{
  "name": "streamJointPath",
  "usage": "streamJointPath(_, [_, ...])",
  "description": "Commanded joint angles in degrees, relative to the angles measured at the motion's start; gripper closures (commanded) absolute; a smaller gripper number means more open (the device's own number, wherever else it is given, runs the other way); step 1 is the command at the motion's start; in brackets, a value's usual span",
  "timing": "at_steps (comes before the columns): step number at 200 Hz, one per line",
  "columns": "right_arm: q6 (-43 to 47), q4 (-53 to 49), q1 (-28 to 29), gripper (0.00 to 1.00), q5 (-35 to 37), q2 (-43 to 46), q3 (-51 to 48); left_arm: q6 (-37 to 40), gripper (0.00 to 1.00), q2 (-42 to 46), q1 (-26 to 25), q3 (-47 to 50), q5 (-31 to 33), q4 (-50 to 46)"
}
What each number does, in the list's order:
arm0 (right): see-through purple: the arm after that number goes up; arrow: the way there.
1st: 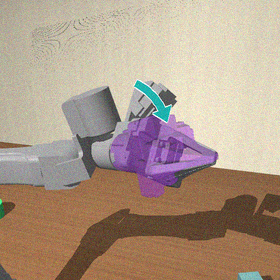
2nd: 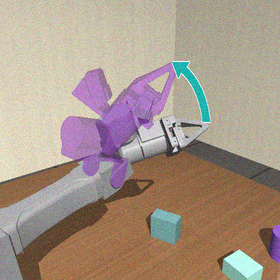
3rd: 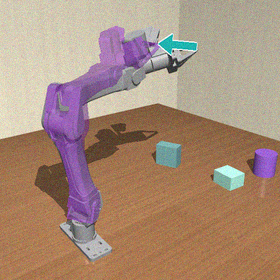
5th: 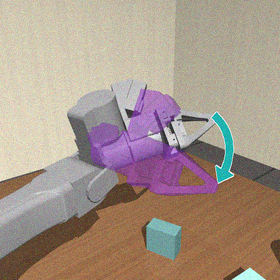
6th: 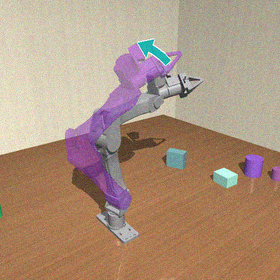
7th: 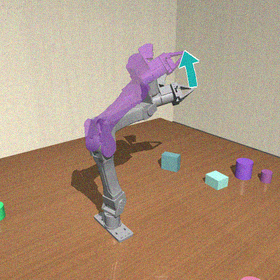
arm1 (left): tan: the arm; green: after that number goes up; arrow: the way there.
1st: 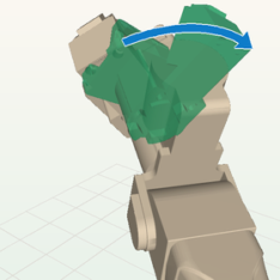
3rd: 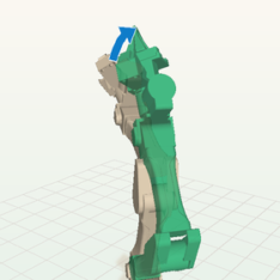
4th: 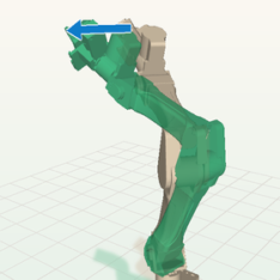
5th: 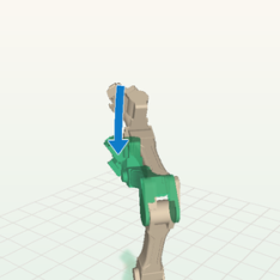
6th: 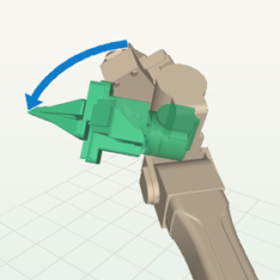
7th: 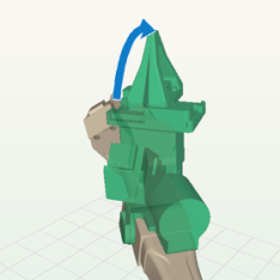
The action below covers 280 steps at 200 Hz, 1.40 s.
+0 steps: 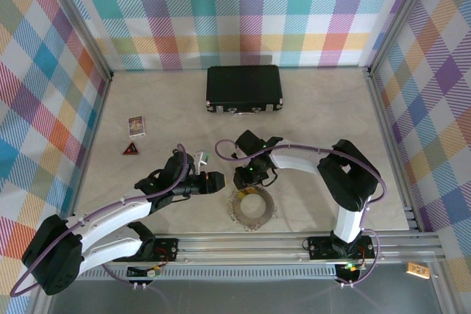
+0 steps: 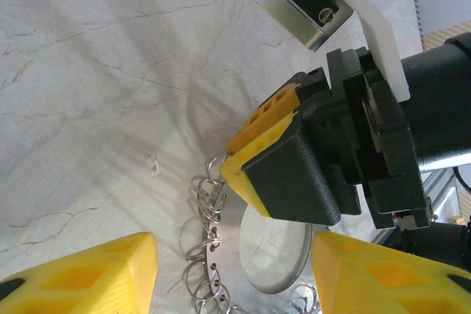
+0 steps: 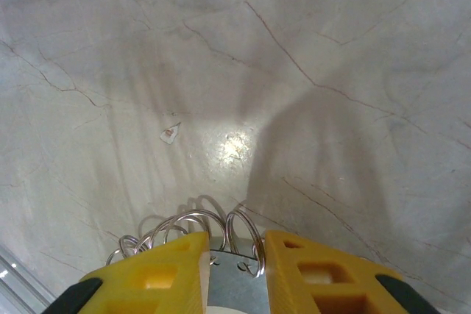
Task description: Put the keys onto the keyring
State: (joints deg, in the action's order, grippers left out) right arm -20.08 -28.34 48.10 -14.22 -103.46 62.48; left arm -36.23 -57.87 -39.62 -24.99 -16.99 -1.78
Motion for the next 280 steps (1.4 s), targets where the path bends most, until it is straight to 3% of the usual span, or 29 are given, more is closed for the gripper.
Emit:
streamJointPath(1, [0.8, -1.0, 0.4, 0.73, 0.2, -1.8, 0.1, 0.4, 0.43, 1.1, -0.7, 0.0, 0.7, -0.8])
streamJointPath(76, [0.8, -0.8, 0.5, 0.85, 1.0, -1.5, -0.5, 0.3, 0.43, 2.0, -0.7, 0.6, 0.8, -0.7])
streamJointPath(120, [1.8, 1.3, 0.6, 1.00, 1.1, 1.6, -2.5, 1.2, 0.43, 3.3, -0.7, 1.0, 0.3, -0.5])
streamJointPath(141, [3.1, 2.9, 0.5, 1.00, 1.1, 4.5, -4.0, 2.1, 0.43, 4.7, -0.6, 0.7, -0.3, -0.3])
streamJointPath(208, [9.7, 13.3, 0.6, 1.00, -3.8, 22.8, -12.5, 4.4, 0.43, 12.8, -0.7, 0.9, -6.3, 6.2])
streamJointPath(280, [13.9, 29.6, 0.7, 1.00, -20.1, 47.0, -23.8, 4.2, 0.52, 19.3, -0.7, 0.2, -18.0, 19.9])
